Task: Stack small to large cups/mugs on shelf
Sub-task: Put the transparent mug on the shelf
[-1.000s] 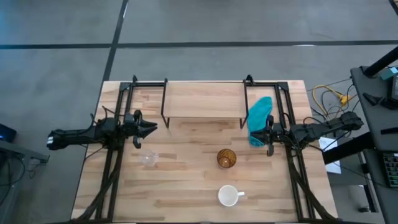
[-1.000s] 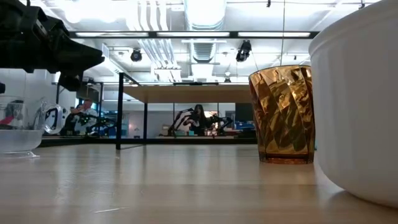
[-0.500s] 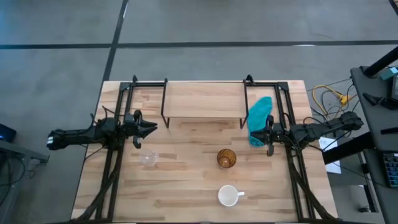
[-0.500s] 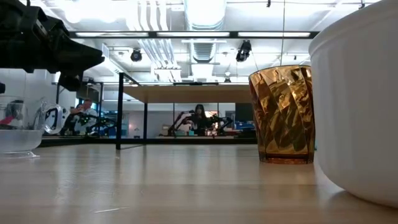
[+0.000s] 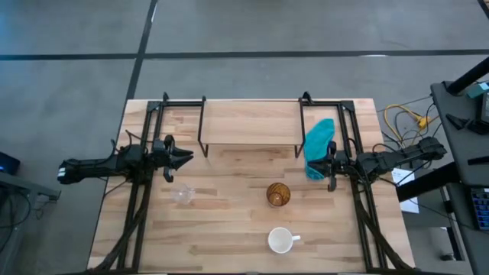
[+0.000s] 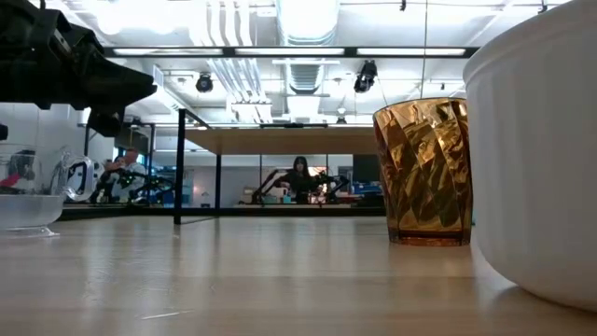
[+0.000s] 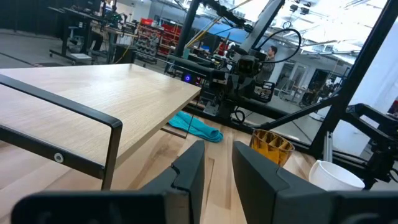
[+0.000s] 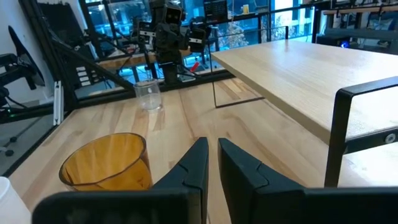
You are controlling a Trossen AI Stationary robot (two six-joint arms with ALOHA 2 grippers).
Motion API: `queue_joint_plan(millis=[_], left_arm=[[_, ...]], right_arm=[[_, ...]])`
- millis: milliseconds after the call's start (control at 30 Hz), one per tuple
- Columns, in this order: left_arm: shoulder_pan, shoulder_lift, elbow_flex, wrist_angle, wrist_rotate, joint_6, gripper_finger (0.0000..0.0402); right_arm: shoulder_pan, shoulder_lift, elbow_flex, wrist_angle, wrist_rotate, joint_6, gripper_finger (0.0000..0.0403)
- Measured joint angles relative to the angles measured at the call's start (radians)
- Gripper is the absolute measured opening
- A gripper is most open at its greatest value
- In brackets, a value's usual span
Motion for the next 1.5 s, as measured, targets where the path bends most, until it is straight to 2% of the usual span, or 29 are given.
queue_joint_plan(millis=[100,333,533,633,733,867,1033,1167,1300,1433,1500], left_arm=[[0.0,0.0,0.0,0.0,0.0,0.0,0.0068],[0.0,0.0,0.0,0.001,0.0,0.0,0.0068],[-0.001,0.004,0.0,0.012,-0.029,0.011,0.0068],[0.0,0.005,0.017,0.003,0.003,-0.043,0.0068],[0.0,0.039,0.117,-0.137,0.078,-0.087,0.0068],[0.0,0.143,0.345,-0.466,0.082,-0.132,0.0068],[-0.001,0.369,0.681,-0.871,0.087,-0.124,0.0068],[-0.001,0.571,0.876,-1.123,0.172,-0.029,0.0068],[-0.001,0.698,0.964,-1.21,0.256,0.026,0.0068],[-0.002,0.785,0.97,-1.206,0.357,0.029,0.0068],[-0.004,0.814,0.953,-1.206,0.373,0.028,0.0068]], right_arm=[[0.0,0.0,0.0,0.001,-0.004,0.109,0.0031],[0.0,0.0,0.0,0.097,-0.006,0.539,0.0031],[0.0,0.0,0.0,0.135,0.001,0.507,0.0031],[0.0,0.0,0.0,0.181,0.003,0.515,0.0031],[0.0,0.001,0.0,0.304,-0.006,0.5,0.0031],[0.0,0.019,0.008,0.45,-0.007,0.302,0.0031],[0.0,0.064,0.097,0.387,0.049,0.106,0.0031],[0.0,0.117,0.181,0.219,0.112,0.05,0.0031],[0.0,0.184,0.249,0.018,0.132,0.113,0.0031],[0.0,0.258,0.29,-0.115,0.132,0.277,0.0031],[0.0,0.293,0.296,-0.146,0.131,0.337,0.0031]])
